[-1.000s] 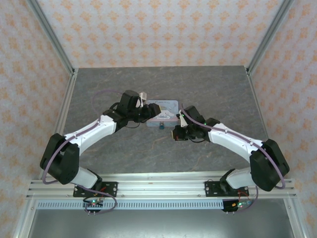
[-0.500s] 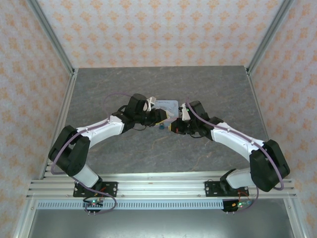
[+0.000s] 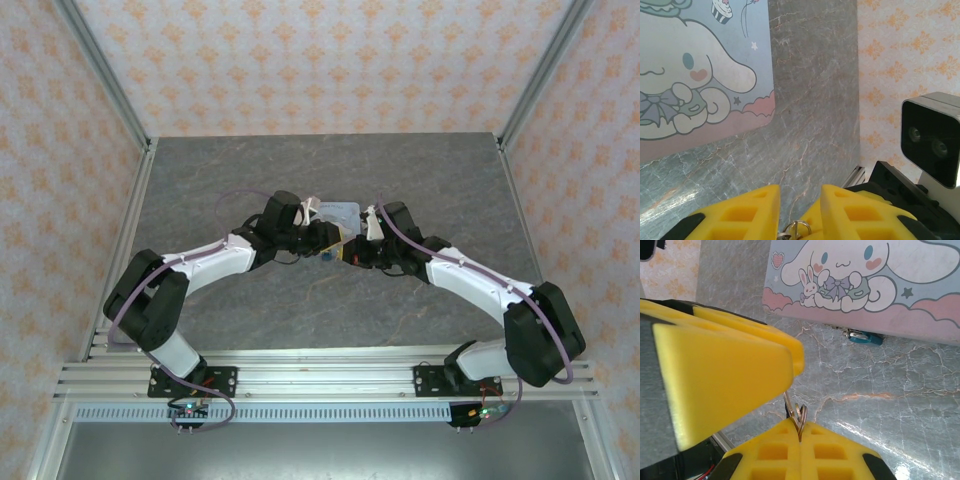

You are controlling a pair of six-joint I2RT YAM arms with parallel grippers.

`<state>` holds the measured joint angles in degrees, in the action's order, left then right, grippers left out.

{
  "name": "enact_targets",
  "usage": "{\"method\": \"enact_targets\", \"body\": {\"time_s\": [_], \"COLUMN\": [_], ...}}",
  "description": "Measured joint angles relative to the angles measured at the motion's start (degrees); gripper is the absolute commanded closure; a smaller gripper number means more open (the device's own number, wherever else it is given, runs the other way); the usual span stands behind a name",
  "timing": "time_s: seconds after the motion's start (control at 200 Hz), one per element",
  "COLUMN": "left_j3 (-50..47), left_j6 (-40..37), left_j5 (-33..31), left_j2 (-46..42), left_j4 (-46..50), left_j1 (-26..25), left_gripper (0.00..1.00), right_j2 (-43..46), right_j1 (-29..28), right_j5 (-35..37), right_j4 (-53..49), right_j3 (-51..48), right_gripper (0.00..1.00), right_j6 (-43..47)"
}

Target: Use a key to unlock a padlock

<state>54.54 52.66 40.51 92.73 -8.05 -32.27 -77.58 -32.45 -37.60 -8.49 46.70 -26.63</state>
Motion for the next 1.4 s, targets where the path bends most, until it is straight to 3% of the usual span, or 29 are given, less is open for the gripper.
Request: {"method": "enact_targets", "body": {"time_s": [0.711,0.756,0.896,1.001,1.086,1.301,1.401], "left_j3": [0.0,0.0,0.0,0.0,0.0,0.3,1.5], "left_j6": [0.5,0.4,0.8,0.9,1.2,1.3,1.3], "left_j5": [0.0,0.0,0.0,-0.2,-0.7,-3.3,-4.2], "left_j2": [0.9,0.9,0.9,0.9,0.9,0.7,0.4], "left_j4": [-0.8,-0.9,-0.9,-0.9,-0.9,-0.7,-0.4], "left_j1": [-0.1,-0.2,-0.3,-0.3,-0.4,-0.4,-0.4], "left_gripper": [0.95,1.00,1.00,1.00,1.00,1.00,1.00], "right_j2": [0.6,0.6,0.6,0.6,1.9,14.0,16.4], "right_j1": [0.0,0.0,0.0,0.2,1.7,11.9,13.5], "right_j5": [-0.2,-0.2,-0.2,-0.3,-0.8,-1.5,-1.5], "right_j4": [0.5,0.5,0.9,1.1,1.5,3.2,6.8], "right_j3": [-0.7,-0.7,-1.1,-1.2,-2.3,-9.6,-11.6], "right_gripper": [1.00,1.00,1.00,0.60,0.43,0.34,0.34], "right_j6": [-0.9,-0.9,-1.1,-1.4,-2.4,-6.5,-10.1]}}
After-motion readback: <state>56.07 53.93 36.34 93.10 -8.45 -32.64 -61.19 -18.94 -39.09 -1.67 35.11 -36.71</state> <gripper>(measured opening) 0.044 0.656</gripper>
